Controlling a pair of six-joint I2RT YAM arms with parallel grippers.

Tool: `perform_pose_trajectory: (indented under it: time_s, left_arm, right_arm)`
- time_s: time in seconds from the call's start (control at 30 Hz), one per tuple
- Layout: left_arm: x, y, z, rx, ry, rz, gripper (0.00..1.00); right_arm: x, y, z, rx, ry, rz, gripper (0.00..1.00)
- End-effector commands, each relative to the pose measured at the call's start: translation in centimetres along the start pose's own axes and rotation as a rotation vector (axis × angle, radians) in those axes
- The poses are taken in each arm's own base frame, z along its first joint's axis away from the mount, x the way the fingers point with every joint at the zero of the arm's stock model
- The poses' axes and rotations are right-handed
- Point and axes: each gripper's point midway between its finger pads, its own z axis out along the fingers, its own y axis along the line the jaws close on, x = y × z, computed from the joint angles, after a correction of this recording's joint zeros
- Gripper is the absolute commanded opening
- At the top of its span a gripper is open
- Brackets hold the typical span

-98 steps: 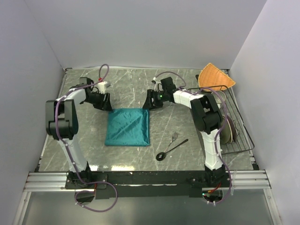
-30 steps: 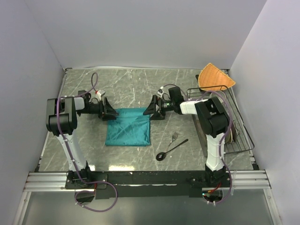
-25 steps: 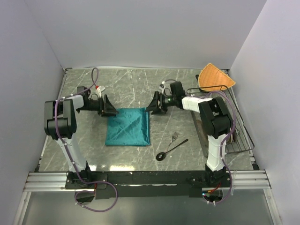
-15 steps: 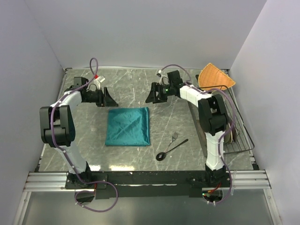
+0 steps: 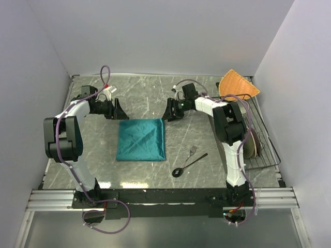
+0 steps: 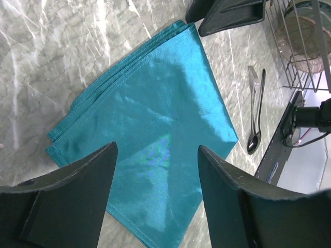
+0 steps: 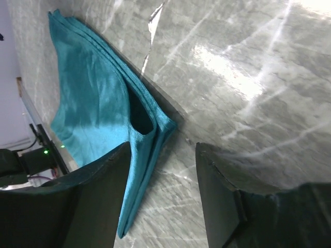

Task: Fold the napkin into a case and place the utensils inside
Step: Pick up the lower triangle-folded napkin from the center of the board.

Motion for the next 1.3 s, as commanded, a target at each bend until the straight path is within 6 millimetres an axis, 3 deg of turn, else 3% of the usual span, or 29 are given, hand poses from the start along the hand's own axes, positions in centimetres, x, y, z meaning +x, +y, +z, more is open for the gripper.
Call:
perform_pose_trajectory:
  time_s: [0.0, 0.2, 0.5, 0.77, 0.9, 1.27]
  left_arm:
    - [-1.1, -0.8, -0.9, -0.014, -0.017, 0.085, 0.69]
    - [-0.8, -0.4, -0.8, -0.025, -0.013, 0.082, 0.69]
    - [-0.4, 0.4, -0.5, -0.036, 0.005, 0.068, 0.66]
    - [-0.4, 0.6, -0.5, -0.050, 0.008, 0.072, 0.66]
    - [-0.3, 0.9, -0.6, -0.059, 0.003, 0.061, 0.66]
    - [0.0, 1.8, -2.1, -0.133, -0.046, 0.018, 0.66]
  right_arm:
    - [-0.2, 0.4, 1.5, -0.027, 0.005, -0.006, 0.61]
    - [0.3, 0.3, 2.0, -0.047, 0.019, 0.024, 0.60]
    - [-0.2, 1.6, 2.7, -0.096, 0.015, -0.006, 0.43]
    - [-0.5, 2.4, 1.9, -0.106, -0.009, -0.046, 0.11]
    - [-1.5, 4.7, 0.9, -0.134, -0.052, -0.133, 0.00]
    - [-0.7, 7.9, -0.2, -0.085, -0.098, -0.431, 0.00]
